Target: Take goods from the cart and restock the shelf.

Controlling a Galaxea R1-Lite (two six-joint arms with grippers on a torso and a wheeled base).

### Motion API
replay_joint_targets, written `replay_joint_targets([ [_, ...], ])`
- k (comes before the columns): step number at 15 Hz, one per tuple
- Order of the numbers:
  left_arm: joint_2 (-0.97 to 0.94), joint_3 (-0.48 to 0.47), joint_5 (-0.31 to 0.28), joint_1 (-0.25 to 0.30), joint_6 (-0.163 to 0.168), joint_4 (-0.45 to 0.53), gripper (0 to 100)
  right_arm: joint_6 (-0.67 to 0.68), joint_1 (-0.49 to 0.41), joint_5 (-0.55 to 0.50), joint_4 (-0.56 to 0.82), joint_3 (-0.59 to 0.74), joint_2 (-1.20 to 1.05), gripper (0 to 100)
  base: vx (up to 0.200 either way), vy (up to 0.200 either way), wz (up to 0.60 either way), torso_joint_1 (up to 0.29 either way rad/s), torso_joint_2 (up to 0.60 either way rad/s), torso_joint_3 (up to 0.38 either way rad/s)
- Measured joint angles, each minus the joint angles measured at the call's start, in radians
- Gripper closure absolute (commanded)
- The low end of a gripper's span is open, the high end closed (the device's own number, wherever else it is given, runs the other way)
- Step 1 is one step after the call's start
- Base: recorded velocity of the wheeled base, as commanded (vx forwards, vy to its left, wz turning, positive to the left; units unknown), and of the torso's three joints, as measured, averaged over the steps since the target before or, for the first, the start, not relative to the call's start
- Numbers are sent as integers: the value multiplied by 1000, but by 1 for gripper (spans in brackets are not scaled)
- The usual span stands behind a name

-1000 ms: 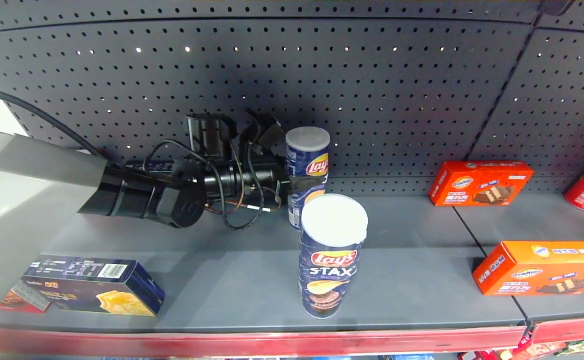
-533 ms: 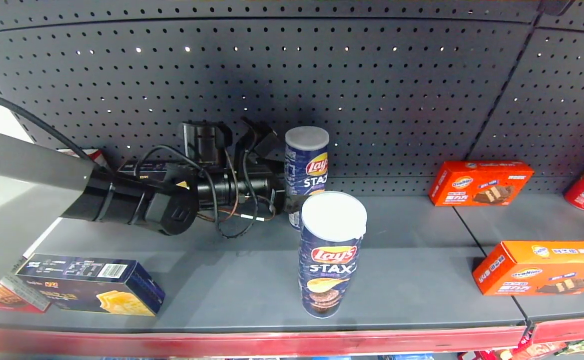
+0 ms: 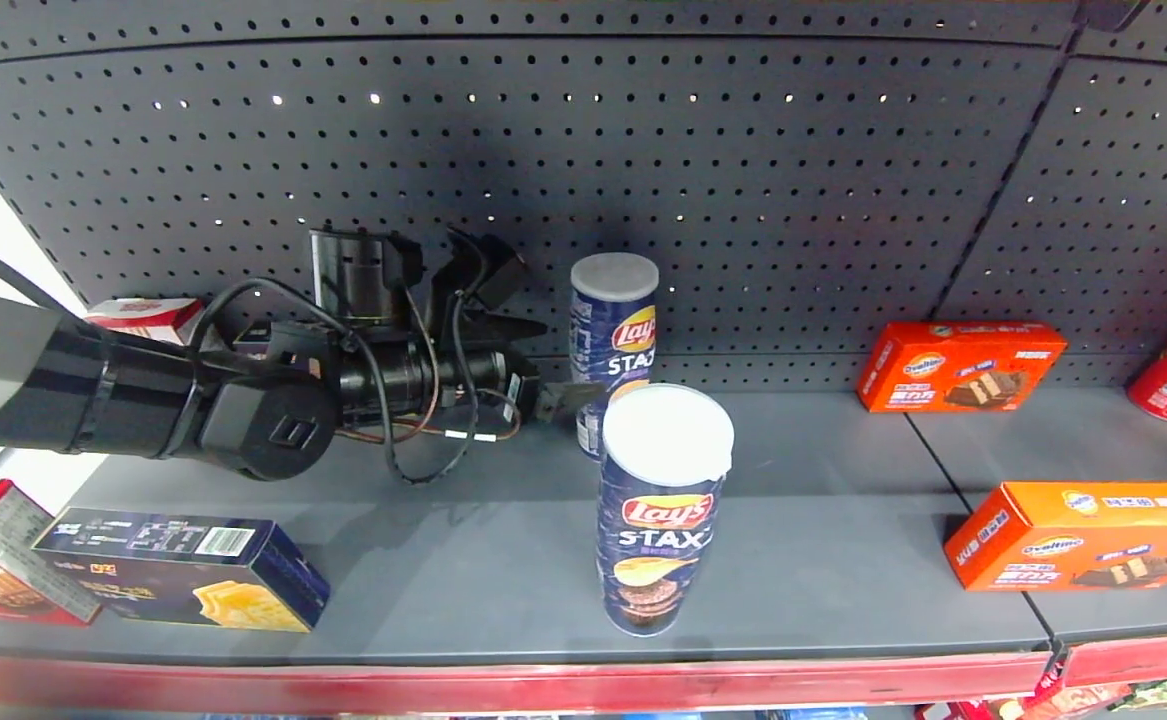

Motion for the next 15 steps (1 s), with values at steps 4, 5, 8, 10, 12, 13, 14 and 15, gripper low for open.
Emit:
replay_joint_targets([
  [4, -9, -5, 69, -1, 2, 0, 0, 0, 0, 0, 0, 0, 0, 0, 0, 0, 0, 0, 0, 0],
  [5, -10, -7, 83, -1, 2, 0, 0, 0, 0, 0, 0, 0, 0, 0, 0, 0, 0, 0, 0, 0],
  [8, -11, -7, 111, 4, 2, 0, 0, 0, 0, 0, 0, 0, 0, 0, 0, 0, 0, 0, 0, 0],
  [10, -11, -5, 123, 6, 2, -1, 0, 0, 0, 0, 0, 0, 0, 0, 0, 0, 0, 0, 0, 0],
  [12, -11, -5, 135, 9, 2, -1, 0, 0, 0, 0, 0, 0, 0, 0, 0, 0, 0, 0, 0, 0],
  [13, -11, -5, 142, 11, 2, -1, 0, 0, 0, 0, 0, 0, 0, 0, 0, 0, 0, 0, 0, 0],
  [14, -11, -5, 151, 15, 2, -1, 0, 0, 0, 0, 0, 0, 0, 0, 0, 0, 0, 0, 0, 0],
  [15, -11, -3, 157, 18, 3, -1, 0, 0, 0, 0, 0, 0, 0, 0, 0, 0, 0, 0, 0, 0],
])
